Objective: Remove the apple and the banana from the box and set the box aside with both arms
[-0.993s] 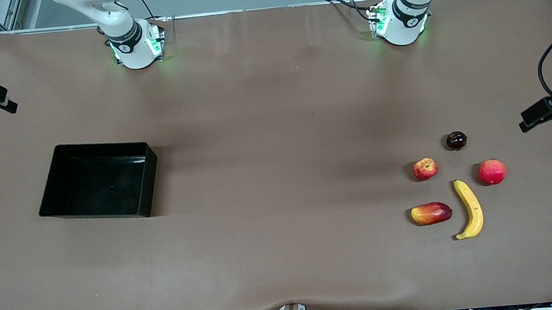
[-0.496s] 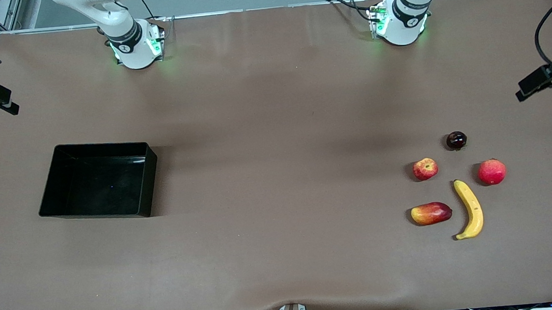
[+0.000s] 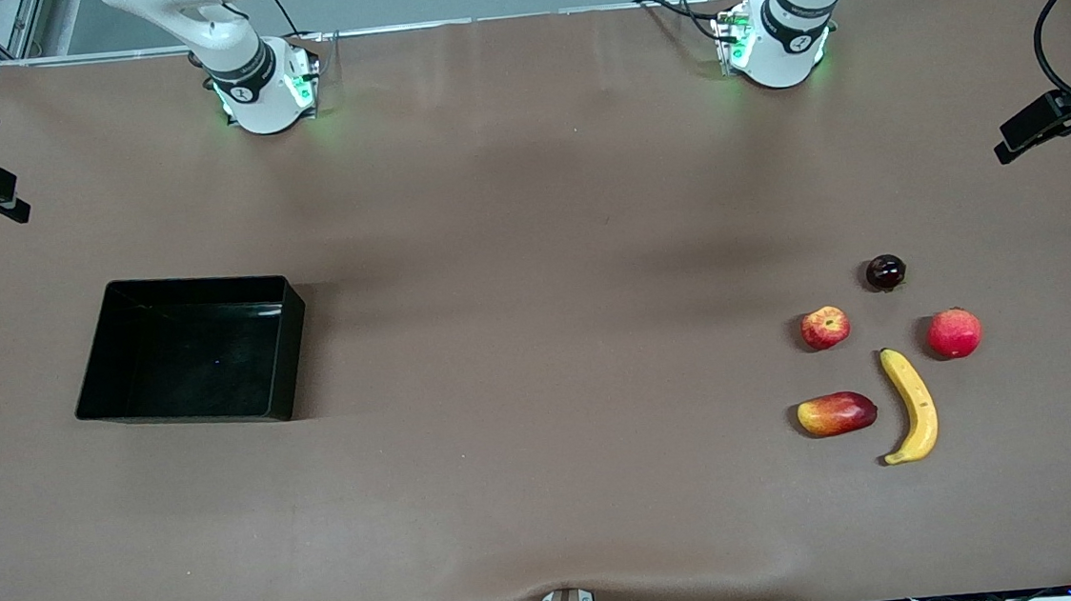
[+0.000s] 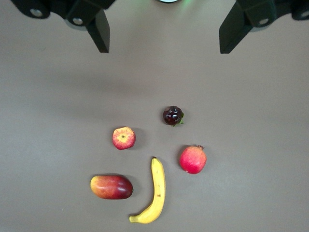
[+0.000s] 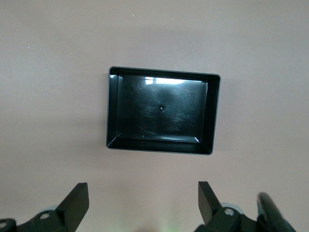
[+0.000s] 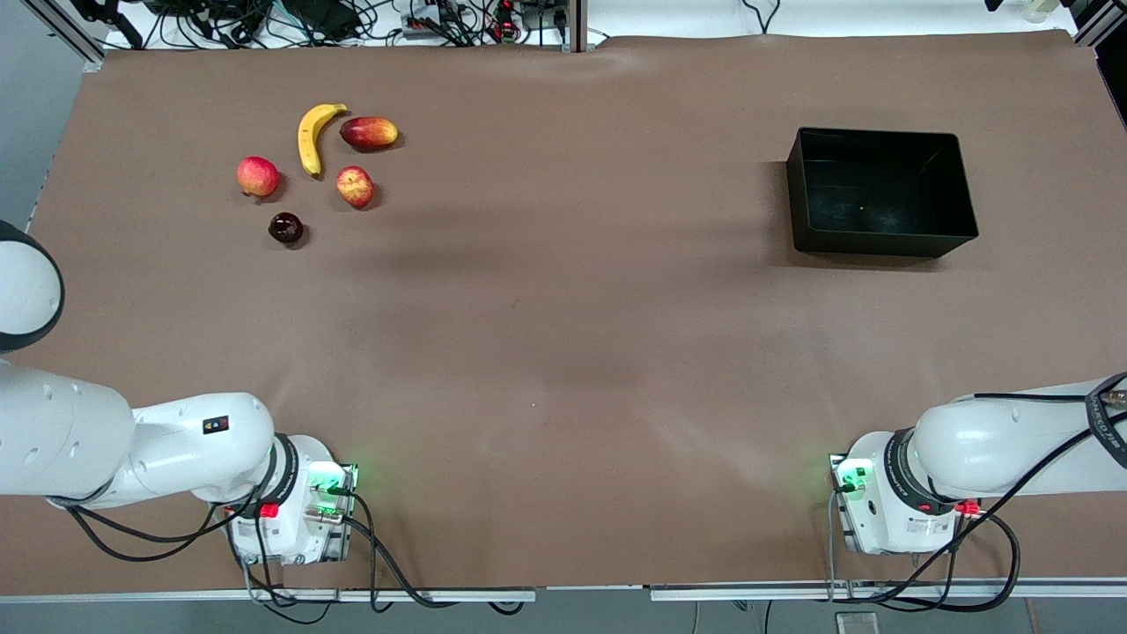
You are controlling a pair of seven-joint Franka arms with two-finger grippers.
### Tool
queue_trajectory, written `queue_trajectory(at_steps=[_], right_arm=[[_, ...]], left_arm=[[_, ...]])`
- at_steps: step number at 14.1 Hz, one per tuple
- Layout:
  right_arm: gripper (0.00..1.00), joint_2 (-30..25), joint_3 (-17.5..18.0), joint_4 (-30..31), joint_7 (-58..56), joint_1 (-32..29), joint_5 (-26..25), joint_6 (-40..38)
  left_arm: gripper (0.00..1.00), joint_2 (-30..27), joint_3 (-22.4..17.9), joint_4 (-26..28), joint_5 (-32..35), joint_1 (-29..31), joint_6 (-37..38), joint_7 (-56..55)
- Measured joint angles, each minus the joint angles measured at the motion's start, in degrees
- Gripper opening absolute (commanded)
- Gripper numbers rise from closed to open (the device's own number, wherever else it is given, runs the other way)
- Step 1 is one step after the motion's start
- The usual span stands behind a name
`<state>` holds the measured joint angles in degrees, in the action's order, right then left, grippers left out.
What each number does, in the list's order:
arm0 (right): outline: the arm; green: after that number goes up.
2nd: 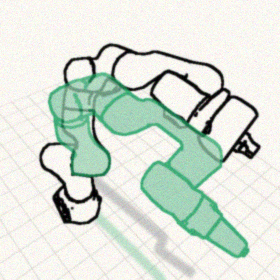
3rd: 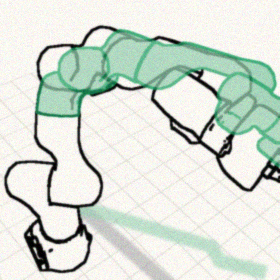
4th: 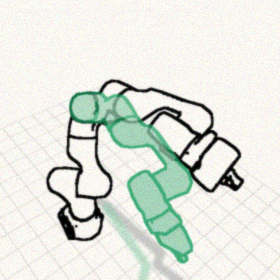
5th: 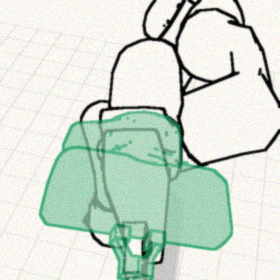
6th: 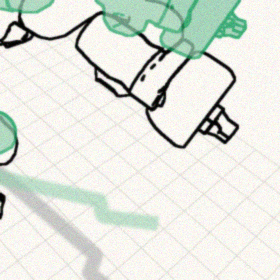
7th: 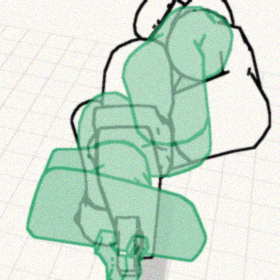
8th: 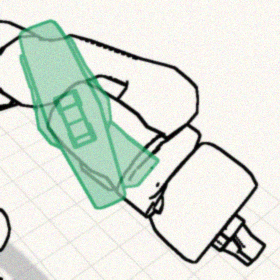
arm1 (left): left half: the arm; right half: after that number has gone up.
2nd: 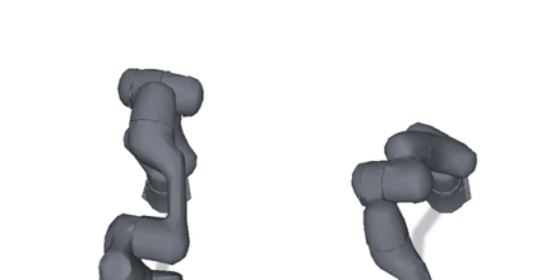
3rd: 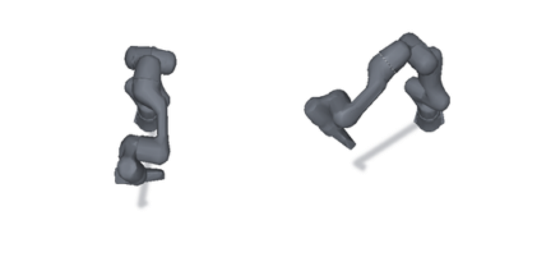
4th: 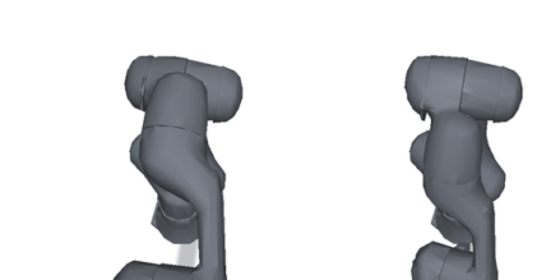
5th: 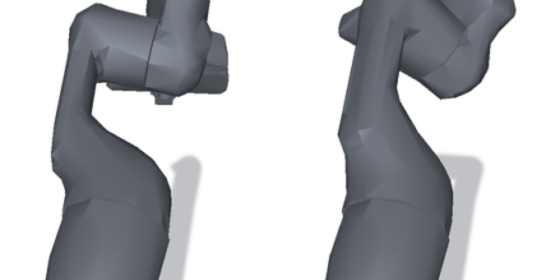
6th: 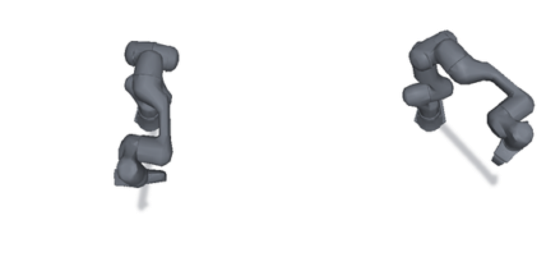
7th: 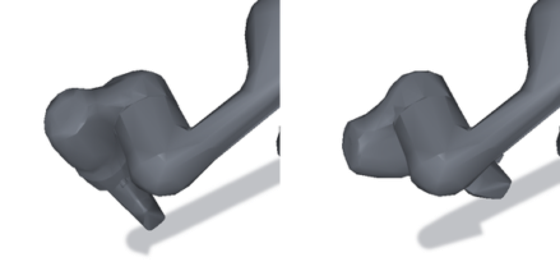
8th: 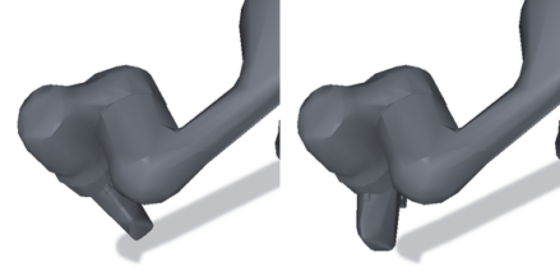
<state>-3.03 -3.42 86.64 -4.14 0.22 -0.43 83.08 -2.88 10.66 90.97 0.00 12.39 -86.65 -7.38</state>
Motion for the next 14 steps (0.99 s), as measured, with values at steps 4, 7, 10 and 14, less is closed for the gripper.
queue_trajectory(at_steps=[4,7,10,14], right_arm=[[1.0,0.0,0.06,0.02,-0.01,0.02,0.0,0.04],[1.0,0.0,0.07,0.03,-0.01,0.02,0.0,0.07],[1.0,0.0,0.09,0.03,-0.03,0.02,0.01,0.41],[1.0,0.0,0.15,0.04,-0.04,0.03,0.34,0.53]], left_arm=[[1.0,0.52,5.46,-1.47,-0.01,-1.24,0.07,-4.45],[1.0,1.31,6.33,-1.49,-0.01,-1.45,-1.08,-4.72],[1.0,2.65,6.09,-1.62,-0.01,-1.21,-2.97,-3.79],[1.0,3.28,6.01,-1.92,0.11,-1.16,-3.74,-3.78]])
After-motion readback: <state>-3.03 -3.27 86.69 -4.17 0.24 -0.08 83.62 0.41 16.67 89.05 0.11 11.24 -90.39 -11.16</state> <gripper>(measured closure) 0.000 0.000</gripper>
